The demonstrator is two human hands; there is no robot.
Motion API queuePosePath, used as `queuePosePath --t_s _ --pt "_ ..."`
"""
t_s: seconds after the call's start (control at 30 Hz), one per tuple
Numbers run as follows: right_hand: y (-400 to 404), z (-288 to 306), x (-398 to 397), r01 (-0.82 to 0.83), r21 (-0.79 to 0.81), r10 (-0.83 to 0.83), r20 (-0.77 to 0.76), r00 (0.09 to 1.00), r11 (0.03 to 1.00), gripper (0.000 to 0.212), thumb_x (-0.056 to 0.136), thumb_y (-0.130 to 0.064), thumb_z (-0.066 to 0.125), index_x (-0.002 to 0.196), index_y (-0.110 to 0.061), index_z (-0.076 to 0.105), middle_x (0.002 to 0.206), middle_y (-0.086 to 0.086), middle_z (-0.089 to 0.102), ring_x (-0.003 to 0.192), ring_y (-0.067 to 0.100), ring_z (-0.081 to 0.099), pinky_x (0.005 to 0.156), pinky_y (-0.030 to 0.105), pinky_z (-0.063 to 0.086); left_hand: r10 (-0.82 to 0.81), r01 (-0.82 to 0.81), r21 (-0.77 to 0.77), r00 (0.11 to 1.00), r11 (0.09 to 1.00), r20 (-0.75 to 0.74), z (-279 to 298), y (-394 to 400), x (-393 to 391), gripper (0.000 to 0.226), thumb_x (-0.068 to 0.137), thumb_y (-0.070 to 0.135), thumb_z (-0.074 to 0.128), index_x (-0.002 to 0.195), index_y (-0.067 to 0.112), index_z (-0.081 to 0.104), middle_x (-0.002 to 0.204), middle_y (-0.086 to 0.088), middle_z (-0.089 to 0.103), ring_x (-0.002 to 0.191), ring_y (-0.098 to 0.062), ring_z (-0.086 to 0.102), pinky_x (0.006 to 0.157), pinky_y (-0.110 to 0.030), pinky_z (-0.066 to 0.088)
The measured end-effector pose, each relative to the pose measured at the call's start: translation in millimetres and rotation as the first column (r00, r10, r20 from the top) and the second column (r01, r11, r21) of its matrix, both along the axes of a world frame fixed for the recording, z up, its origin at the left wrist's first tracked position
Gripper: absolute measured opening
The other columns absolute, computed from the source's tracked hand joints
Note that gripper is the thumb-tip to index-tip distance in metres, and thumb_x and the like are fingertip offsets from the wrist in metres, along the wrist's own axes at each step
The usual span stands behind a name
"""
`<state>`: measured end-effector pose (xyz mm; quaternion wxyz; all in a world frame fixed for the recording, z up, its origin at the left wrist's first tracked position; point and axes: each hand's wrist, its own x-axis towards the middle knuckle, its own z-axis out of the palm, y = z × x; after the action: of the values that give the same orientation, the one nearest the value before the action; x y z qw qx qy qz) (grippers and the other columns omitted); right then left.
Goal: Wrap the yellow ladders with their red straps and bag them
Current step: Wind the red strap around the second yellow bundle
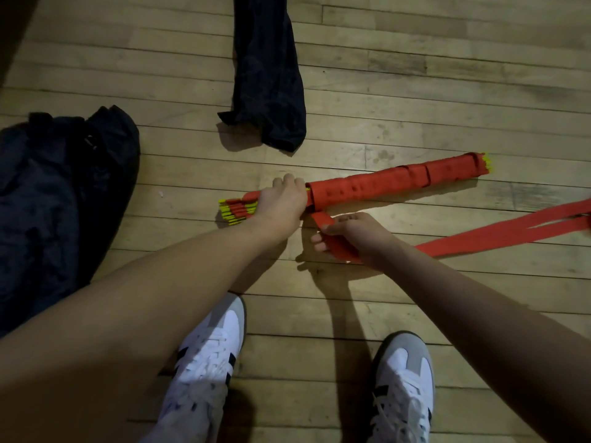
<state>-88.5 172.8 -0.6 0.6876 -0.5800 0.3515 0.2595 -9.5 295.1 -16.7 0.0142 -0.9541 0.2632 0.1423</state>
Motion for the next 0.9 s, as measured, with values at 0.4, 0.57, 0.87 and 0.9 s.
queuePosePath --t_s 0.4,0.57,0.87,0.9 --pt "8 -7 -8 0.008 0.048 -0.006 -0.040 0.999 0.999 0.018 0.095 0.005 0.044 0.090 0.002 0.061 0.076 0.013 0.063 0.057 0.018 0.064 0.053 0.026 0.055 -0.280 0.281 0.000 0.959 0.960 -0.030 -14 28 -30 0.036 0.093 0.021 0.048 0.127 0.016 0.036 0.121 -0.016 0.046 0.110 -0.034 0.049 0.090 -0.039 0.039" --pt "5 -10 -13 0.019 0.021 -0.018 -0.052 0.998 1.000 0.018 0.094 0.005 0.047 0.083 -0.001 0.060 0.075 0.014 0.065 0.056 0.018 0.065 0.053 0.027 0.055 -0.101 0.096 -0.045 0.988 0.994 -0.115 -6 18 -29 0.050 0.090 0.013 0.058 0.132 0.012 0.030 0.124 -0.012 0.046 0.114 -0.030 0.047 0.081 -0.039 0.044" --pt "1 -5 -4 0.044 0.001 -0.044 0.005 0.999 0.999 0.009 0.091 0.005 0.053 0.095 0.002 0.060 0.084 0.014 0.068 0.063 0.018 0.066 0.060 0.029 0.057 0.049 -0.050 -0.055 0.999 0.997 -0.023 -5 13 -8 0.071 0.084 0.023 0.071 0.138 0.006 0.029 0.129 -0.013 0.045 0.118 -0.029 0.046 0.091 -0.039 0.044" --pt "1 -2 -1 0.014 0.017 -0.014 0.003 1.000 1.000 0.012 0.091 0.005 0.053 0.101 0.003 0.060 0.086 0.014 0.069 0.066 0.019 0.067 0.061 0.029 0.057 0.045 -0.044 -0.027 0.999 0.999 0.026 -6 12 -3 0.072 0.084 0.024 0.071 0.139 0.005 0.029 0.129 -0.014 0.044 0.118 -0.029 0.045 0.094 -0.037 0.042"
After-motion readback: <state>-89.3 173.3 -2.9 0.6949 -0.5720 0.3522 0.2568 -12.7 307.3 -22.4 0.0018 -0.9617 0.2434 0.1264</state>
